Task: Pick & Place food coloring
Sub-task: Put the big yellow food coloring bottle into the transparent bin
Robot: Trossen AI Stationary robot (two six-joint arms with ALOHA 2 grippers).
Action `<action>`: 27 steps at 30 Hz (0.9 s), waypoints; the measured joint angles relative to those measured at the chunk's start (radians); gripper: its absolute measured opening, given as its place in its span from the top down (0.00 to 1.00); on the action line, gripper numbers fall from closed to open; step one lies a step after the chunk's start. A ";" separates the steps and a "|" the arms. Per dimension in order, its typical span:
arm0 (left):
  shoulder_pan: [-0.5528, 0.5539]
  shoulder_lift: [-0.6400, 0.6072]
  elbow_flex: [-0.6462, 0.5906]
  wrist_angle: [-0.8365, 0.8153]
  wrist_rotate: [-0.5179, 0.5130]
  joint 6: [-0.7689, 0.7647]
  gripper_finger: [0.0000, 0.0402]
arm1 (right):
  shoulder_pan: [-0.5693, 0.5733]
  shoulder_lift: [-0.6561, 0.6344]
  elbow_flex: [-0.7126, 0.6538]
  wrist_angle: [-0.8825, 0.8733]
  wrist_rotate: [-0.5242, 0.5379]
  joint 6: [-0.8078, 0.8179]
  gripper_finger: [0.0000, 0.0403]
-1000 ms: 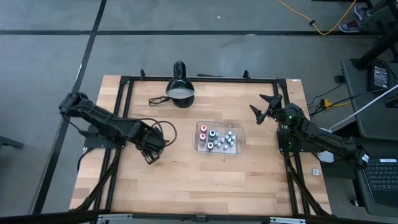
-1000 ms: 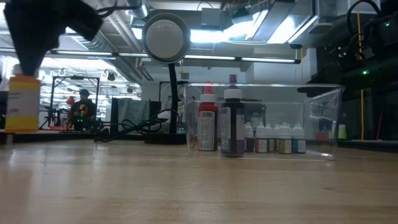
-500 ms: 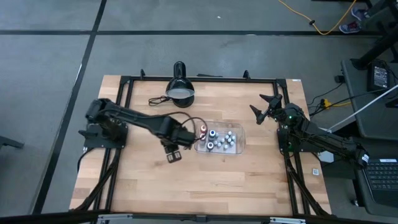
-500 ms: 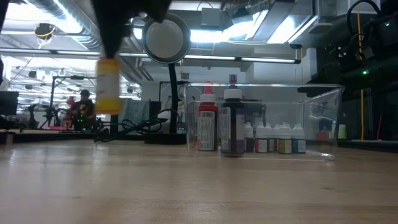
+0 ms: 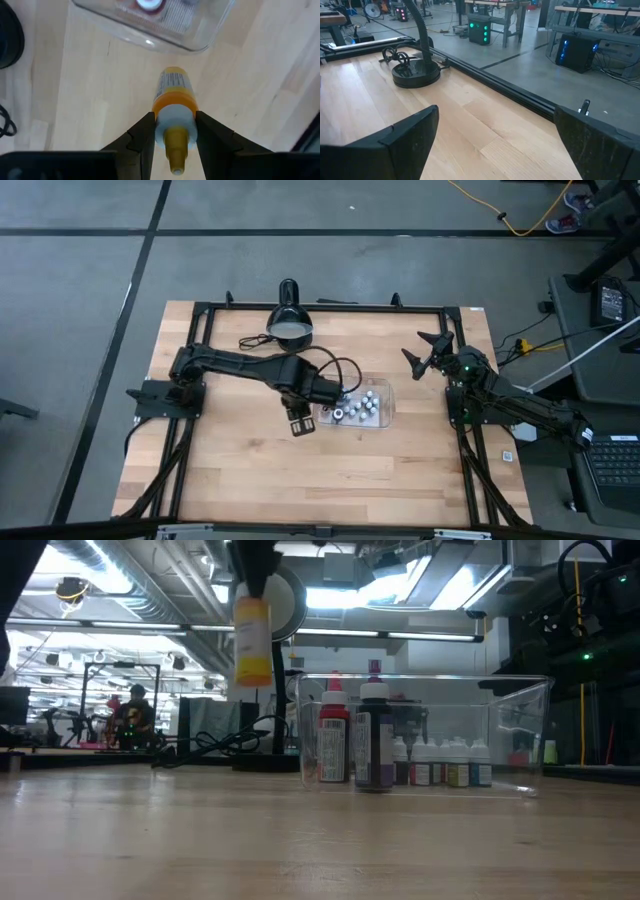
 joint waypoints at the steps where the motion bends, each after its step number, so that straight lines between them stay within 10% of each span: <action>1: 0.000 0.007 0.020 -0.004 0.002 0.000 0.72 | 0.000 0.000 0.000 0.000 0.000 -0.001 0.02; 27: 0.026 0.017 0.129 0.046 -0.024 -0.008 0.72 | 0.000 0.000 0.000 0.000 0.000 -0.001 0.02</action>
